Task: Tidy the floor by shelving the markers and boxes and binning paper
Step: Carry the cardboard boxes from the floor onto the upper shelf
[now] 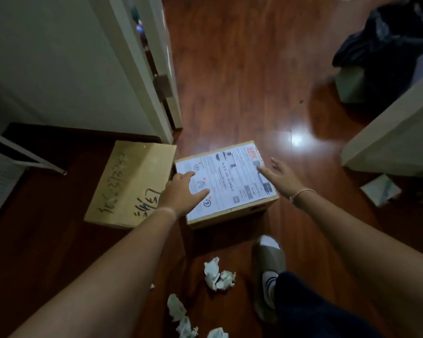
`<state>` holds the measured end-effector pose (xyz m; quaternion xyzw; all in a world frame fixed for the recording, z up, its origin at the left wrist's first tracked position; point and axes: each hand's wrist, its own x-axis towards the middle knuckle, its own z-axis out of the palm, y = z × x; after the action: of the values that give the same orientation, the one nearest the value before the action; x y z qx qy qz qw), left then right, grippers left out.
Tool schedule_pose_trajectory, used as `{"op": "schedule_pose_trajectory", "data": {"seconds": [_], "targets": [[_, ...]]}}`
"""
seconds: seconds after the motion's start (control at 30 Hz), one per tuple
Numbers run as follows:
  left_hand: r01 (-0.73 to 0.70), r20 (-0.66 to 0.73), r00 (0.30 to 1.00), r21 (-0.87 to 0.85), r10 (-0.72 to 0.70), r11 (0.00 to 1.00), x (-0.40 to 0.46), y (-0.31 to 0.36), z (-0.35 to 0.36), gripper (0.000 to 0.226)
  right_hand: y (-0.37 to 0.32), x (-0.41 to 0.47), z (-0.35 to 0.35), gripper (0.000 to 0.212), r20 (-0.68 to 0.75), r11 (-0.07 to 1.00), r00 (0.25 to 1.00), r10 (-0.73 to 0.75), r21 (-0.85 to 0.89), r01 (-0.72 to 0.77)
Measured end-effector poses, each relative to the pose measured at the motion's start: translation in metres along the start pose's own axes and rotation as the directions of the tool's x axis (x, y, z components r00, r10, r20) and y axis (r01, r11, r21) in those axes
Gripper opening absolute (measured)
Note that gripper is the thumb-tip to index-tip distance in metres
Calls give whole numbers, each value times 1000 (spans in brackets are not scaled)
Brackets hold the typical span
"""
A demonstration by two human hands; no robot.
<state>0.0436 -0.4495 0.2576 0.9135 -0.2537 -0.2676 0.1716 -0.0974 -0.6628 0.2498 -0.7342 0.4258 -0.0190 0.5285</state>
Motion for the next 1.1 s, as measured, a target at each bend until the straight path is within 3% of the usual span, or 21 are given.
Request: {"op": "schedule_pose_trajectory", "data": {"seconds": [0.1, 0.33, 0.5, 0.67, 0.77, 0.97, 1.1], "targets": [[80, 34, 996, -46, -78, 996, 14, -17, 32, 73, 26, 19, 11, 50, 2, 1000, 1000, 26, 17, -26], [317, 23, 948, -130, -316, 940, 28, -50, 98, 73, 69, 56, 34, 66, 26, 984, 998, 58, -168, -53], [463, 81, 881, -345, -466, 817, 37, -62, 124, 81, 85, 74, 43, 60, -17, 951, 1000, -1, -310, -4], [443, 54, 880, -454, -472, 773, 48, -62, 139, 68, 104, 88, 41, 51, -21, 951, 996, 86, -295, -88], [410, 62, 901, -444, -429, 796, 60, -62, 139, 70, 109, 89, 42, 48, -68, 968, 993, 97, -226, -110], [323, -6, 933, -427, -360, 845, 95, -44, 128, 67, 118, 95, 36, 52, -200, 927, 966, 166, -302, -222], [336, 31, 915, -611, -402, 717, 108, -18, 134, 89, 117, 83, 44, 44, -279, 896, 917, 287, -261, -360]]}}
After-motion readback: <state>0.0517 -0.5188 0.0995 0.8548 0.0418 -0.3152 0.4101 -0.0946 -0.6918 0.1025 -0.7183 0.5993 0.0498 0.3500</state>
